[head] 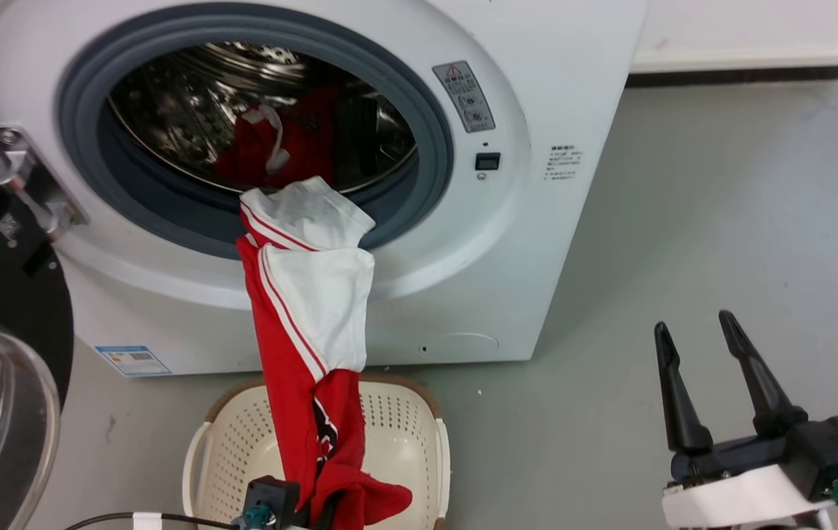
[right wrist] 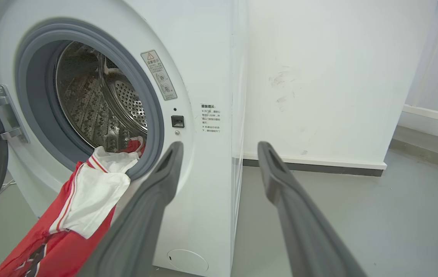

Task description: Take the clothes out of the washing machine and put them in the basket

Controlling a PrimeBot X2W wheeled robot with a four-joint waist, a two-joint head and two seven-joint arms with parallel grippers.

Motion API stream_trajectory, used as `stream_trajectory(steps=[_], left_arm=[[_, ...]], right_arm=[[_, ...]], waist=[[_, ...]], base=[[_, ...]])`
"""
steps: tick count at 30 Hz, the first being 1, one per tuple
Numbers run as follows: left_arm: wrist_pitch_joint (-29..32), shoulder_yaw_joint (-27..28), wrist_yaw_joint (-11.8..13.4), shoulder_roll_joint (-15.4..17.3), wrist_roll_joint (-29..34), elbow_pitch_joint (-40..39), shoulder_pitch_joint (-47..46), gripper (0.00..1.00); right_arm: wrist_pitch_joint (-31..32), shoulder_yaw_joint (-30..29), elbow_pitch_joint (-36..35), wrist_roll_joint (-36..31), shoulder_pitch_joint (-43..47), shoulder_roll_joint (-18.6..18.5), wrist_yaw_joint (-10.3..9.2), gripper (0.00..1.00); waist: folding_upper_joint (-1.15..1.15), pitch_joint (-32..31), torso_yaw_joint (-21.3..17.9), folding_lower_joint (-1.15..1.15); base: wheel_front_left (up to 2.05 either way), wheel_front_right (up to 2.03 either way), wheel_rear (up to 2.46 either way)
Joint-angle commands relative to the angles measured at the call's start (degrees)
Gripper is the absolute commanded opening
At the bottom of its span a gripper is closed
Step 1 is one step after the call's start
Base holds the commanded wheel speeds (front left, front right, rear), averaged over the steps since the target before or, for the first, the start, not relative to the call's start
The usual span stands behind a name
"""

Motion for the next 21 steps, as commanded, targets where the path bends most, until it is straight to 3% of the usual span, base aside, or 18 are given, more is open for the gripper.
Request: stream_trajectory(steps=[1, 11, 21], left_arm=[[-0.6, 0.5, -0.4, -0.7, -0.8, 2.9, -1.8, 0.00], [-1.6, 2.1, -1.9, -3.8, -3.0, 19.5, -11.5, 0.00], [-1.6, 4.4, -1.4, -4.7, -5.5, 31.2, -20.4, 0.00]], right_arm=[[-0.1, 0.2, -0.5, -0.5, -1.8, 0.1, -0.04, 1.00], [-0.1, -0.5, -2.4, -0.4, -8.1, 0.1, -0.04, 1.00], [-0.1, -0.8, -4.2, 0.3, -13.0, 0.1, -0.04, 1.00]], waist=[[0.00, 3.2, -1.5, 0.00], [0.00, 15.3, -4.3, 0.00], [0.00, 25.2, -5.6, 0.00]], base=[[0.00, 0.00, 0.00], [0.00, 0.00, 0.00], [0.00, 0.00, 0.00]])
